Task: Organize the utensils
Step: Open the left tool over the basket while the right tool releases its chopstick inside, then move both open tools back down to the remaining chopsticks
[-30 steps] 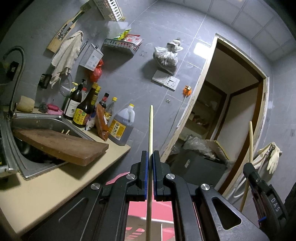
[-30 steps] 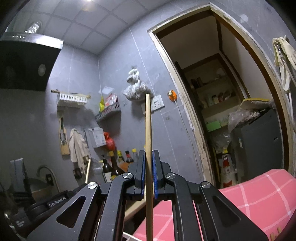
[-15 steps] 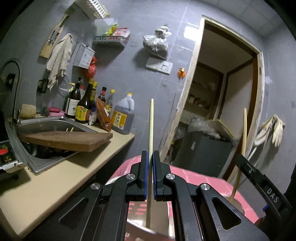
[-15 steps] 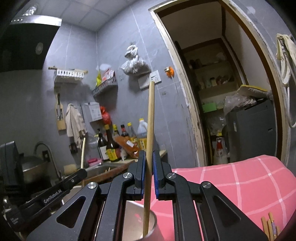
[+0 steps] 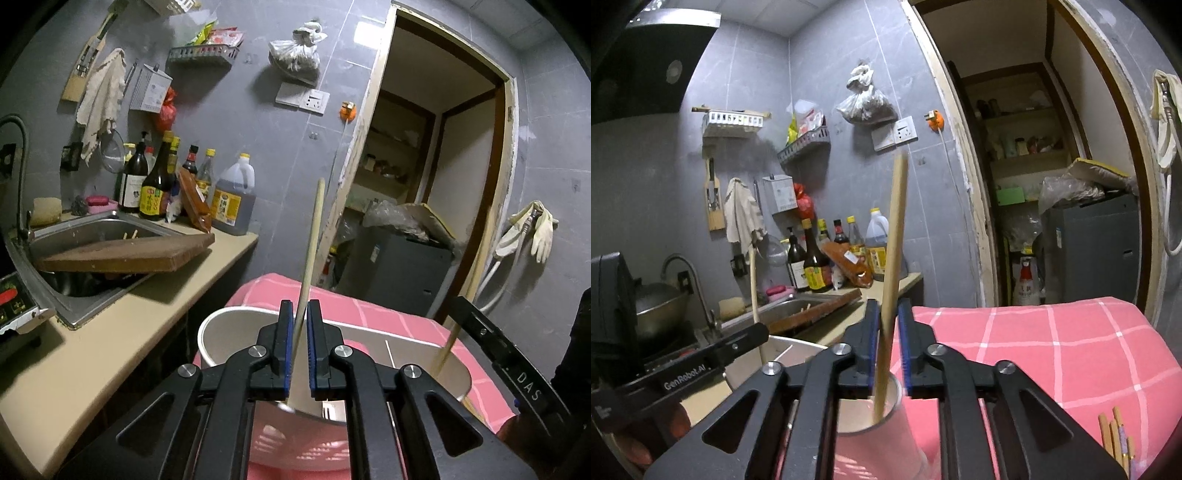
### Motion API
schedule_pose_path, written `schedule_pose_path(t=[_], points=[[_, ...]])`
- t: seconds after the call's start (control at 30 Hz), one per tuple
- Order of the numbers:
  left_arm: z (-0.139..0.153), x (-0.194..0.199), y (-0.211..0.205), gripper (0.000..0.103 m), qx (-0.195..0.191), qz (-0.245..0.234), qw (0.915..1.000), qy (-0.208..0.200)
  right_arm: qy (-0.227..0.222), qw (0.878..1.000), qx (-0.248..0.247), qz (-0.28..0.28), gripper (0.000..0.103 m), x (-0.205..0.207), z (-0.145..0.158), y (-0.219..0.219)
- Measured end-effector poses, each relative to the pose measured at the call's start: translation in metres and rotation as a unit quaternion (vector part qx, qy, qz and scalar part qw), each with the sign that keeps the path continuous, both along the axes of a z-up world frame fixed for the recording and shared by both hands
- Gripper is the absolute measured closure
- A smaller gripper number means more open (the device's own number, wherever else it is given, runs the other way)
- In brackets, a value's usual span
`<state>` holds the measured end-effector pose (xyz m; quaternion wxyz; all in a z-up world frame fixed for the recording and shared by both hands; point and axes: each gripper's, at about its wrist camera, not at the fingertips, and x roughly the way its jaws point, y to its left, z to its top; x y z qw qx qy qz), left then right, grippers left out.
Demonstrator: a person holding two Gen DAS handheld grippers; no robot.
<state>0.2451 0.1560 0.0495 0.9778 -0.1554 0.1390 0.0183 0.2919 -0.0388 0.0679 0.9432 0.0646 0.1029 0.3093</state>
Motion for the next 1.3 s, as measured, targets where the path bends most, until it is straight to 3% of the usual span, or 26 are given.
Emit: schedule_pose_path(t=[0.07, 0.13, 0.23, 0.3, 0.43, 0.5, 0.57, 0.63, 0.77, 0.83, 0.97, 1.3], points=[[0.001, -0.002, 0.000, 0.085, -0.005, -0.003, 1.0000, 0.001, -0.002, 1.000, 0.003, -0.002, 0.076, -0.002, 0.001, -0.004], [0.002, -0.006, 0.000, 0.078, -0.008, -0.002, 1.0000, -0.002, -0.005, 1.000, 0.001, -0.005, 0.076, -0.004, 0.003, -0.007], [0.007, -0.011, -0.002, 0.076, -0.010, -0.004, 0.9999, -0.006, -0.012, 1.000, 0.000, -0.010, 0.069, -0.008, 0.008, -0.012], [0.011, -0.014, -0.004, 0.068, -0.010, -0.005, 0.9999, -0.010, -0.021, 1.000, 0.000, -0.016, 0.049, -0.012, 0.012, -0.017], [0.020, -0.022, -0.012, 0.059, -0.006, -0.010, 0.9997, -0.022, -0.038, 0.999, 0.004, -0.032, 0.037, -0.020, 0.021, -0.032], [0.024, -0.027, -0.019, 0.052, 0.000, -0.012, 0.9995, -0.028, -0.048, 0.998, 0.007, -0.043, 0.024, -0.027, 0.025, -0.042], [0.028, -0.033, -0.026, 0.040, 0.003, -0.011, 0.9992, -0.038, -0.058, 0.997, 0.005, -0.051, 0.022, -0.034, 0.029, -0.052], [0.032, -0.037, -0.032, 0.036, 0.007, -0.011, 0.9989, -0.044, -0.064, 0.996, 0.002, -0.061, 0.017, -0.041, 0.032, -0.064], [0.037, -0.049, -0.050, 0.019, 0.019, -0.021, 0.9979, -0.058, -0.062, 0.996, 0.003, -0.071, 0.002, -0.059, 0.038, -0.091], [0.038, -0.056, -0.058, 0.013, 0.022, -0.029, 0.9973, -0.064, -0.062, 0.995, 0.004, -0.075, 0.000, -0.068, 0.040, -0.104], [0.038, -0.063, -0.077, 0.011, 0.022, -0.058, 0.9963, -0.061, -0.055, 0.995, -0.002, -0.084, 0.000, -0.085, 0.046, -0.129], [0.014, -0.060, -0.138, 0.009, 0.032, -0.115, 0.9927, -0.009, -0.031, 0.988, -0.060, -0.140, 0.000, -0.107, 0.032, -0.170]])
